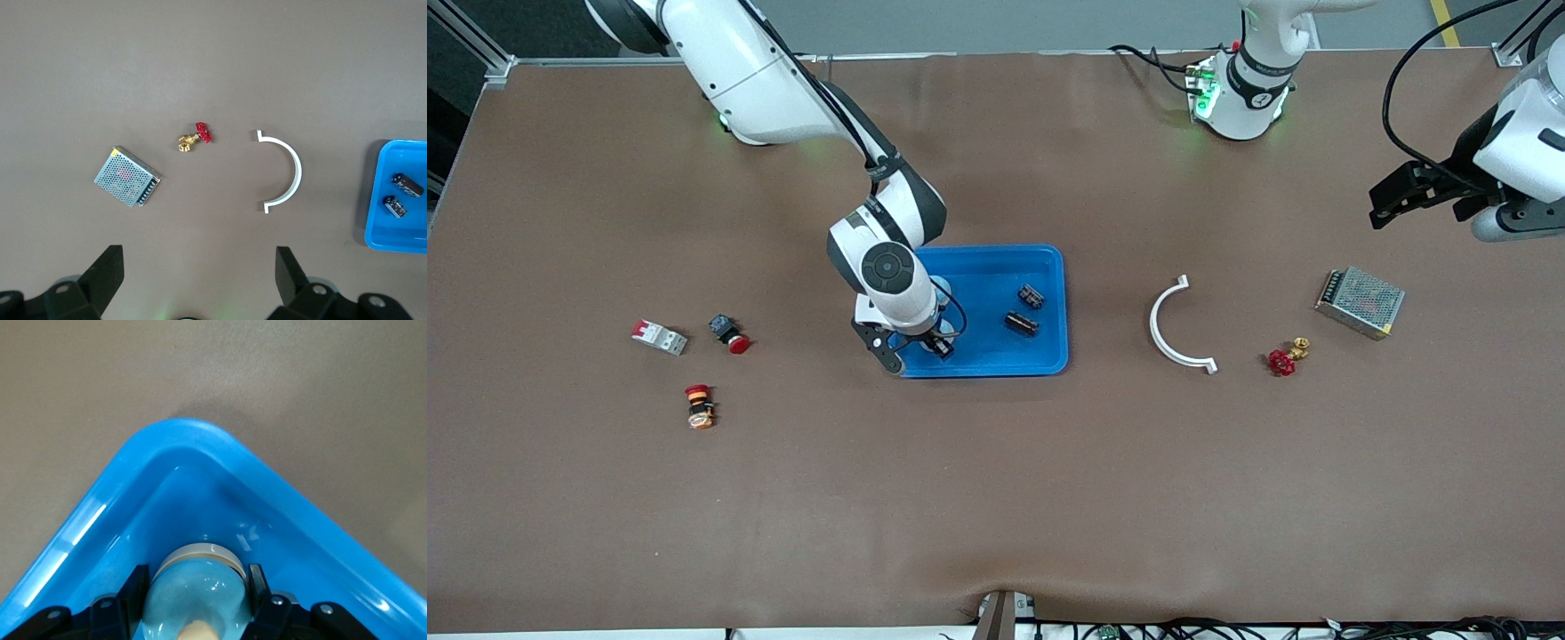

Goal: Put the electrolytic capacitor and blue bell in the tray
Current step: 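Carry the blue bell into the tray with the right gripper and release it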

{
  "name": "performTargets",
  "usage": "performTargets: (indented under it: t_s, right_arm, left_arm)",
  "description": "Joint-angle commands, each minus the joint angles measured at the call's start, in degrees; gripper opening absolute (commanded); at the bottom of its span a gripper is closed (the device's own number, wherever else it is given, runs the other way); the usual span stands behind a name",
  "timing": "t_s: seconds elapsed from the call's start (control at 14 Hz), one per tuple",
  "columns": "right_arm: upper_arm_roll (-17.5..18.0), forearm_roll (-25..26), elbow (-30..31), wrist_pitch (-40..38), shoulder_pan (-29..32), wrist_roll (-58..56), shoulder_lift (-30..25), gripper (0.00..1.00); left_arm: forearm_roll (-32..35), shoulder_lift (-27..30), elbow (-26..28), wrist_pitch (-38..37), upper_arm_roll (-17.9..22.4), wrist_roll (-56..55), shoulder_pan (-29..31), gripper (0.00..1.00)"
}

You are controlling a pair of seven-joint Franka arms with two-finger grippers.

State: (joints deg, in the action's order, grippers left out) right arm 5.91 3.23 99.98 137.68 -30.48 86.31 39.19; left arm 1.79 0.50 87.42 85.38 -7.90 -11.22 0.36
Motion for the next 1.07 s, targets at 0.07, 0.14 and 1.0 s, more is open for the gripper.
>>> performTargets:
  t_s: [0.07,0.14,1.0]
  right_arm:
    - [-0.5,1.7,-1.5,-0.9,-0.6,1.5,1.2,0.0]
    - [-0.5,1.7,-1.5,-0.9,-0.7,1.5,1.2,0.0]
    - [-0.4,2.1,-1.6,-1.3,-0.7,1.4,0.9,1.0]
  left_arm:
    - [-1.4,0.4,0.0,0.3,-0.8,1.0,0.8,1.0]
    - [-1.4,0.4,0.0,0.3,-0.7,1.1,0.8,1.0]
    - [-1.4,0.9,0.3,-1.1,-0.7,1.4,0.8,1.0]
